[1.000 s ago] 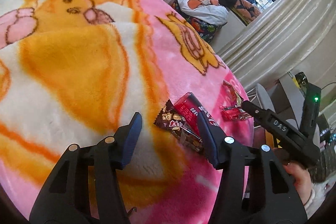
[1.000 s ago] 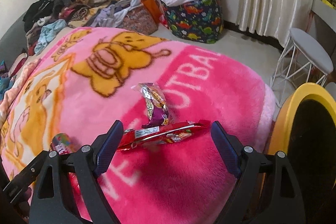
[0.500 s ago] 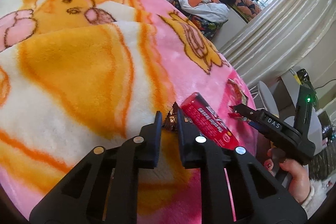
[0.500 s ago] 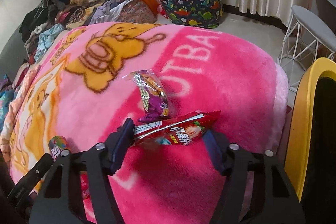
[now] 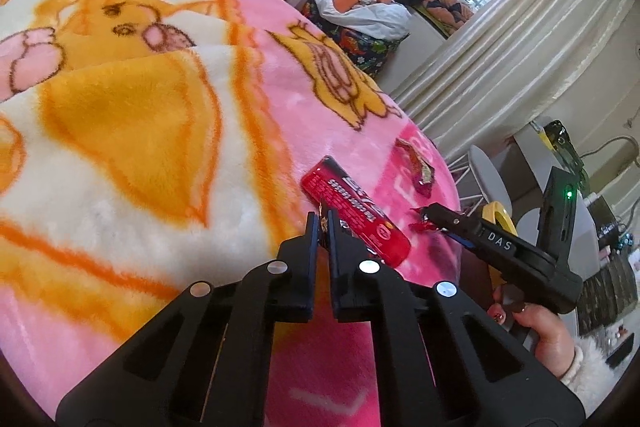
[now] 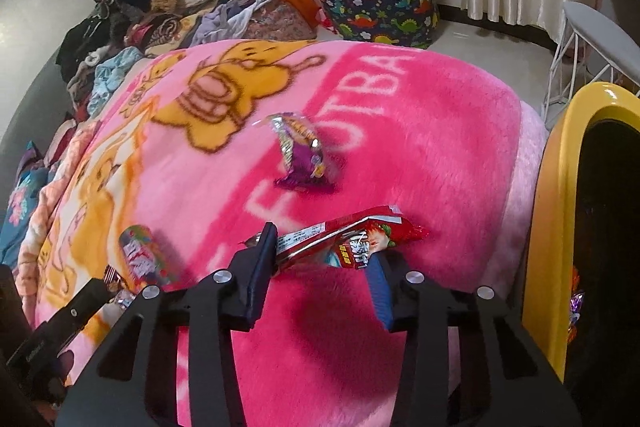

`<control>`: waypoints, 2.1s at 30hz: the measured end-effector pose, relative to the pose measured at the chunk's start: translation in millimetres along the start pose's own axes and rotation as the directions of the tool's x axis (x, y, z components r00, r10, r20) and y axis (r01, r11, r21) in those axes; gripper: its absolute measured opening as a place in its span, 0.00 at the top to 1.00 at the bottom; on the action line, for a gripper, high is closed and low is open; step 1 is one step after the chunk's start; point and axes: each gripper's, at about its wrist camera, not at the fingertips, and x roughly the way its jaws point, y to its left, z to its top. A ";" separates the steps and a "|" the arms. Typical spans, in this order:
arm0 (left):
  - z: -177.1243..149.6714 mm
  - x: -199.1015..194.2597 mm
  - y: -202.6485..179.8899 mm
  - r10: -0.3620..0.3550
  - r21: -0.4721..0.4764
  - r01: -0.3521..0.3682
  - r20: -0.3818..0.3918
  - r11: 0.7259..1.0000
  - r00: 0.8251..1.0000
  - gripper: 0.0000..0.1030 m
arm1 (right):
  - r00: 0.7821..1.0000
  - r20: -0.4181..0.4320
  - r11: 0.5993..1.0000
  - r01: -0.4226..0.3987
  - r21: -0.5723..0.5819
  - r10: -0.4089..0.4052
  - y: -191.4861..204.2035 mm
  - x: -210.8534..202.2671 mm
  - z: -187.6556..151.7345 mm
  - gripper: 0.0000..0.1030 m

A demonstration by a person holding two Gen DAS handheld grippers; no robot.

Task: Collect trash
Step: 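Close the left tool on the brown wrapper while the right grasps the red wrapper, then lift both held wrappers and carry them over the yellow-rimmed bin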

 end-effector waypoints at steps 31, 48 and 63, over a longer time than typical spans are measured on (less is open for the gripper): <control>7.8 -24.6 -91.1 -0.113 0.197 0.099 0.059 0.975 0.992 1.00 | 0.981 0.184 0.997 -0.058 -0.056 0.067 -11.7 -110.4 -12.5 0.63; 2.7 -23.9 -137.0 -0.152 0.272 0.134 0.046 0.953 0.987 1.00 | 0.962 0.271 1.000 -0.012 0.016 0.007 -56.6 -151.8 -18.0 0.63; -13.7 -3.6 -181.8 -0.179 0.345 0.171 -0.007 0.923 0.984 1.00 | 0.952 0.300 0.994 0.024 0.103 -0.054 -103.6 -171.5 -29.0 0.63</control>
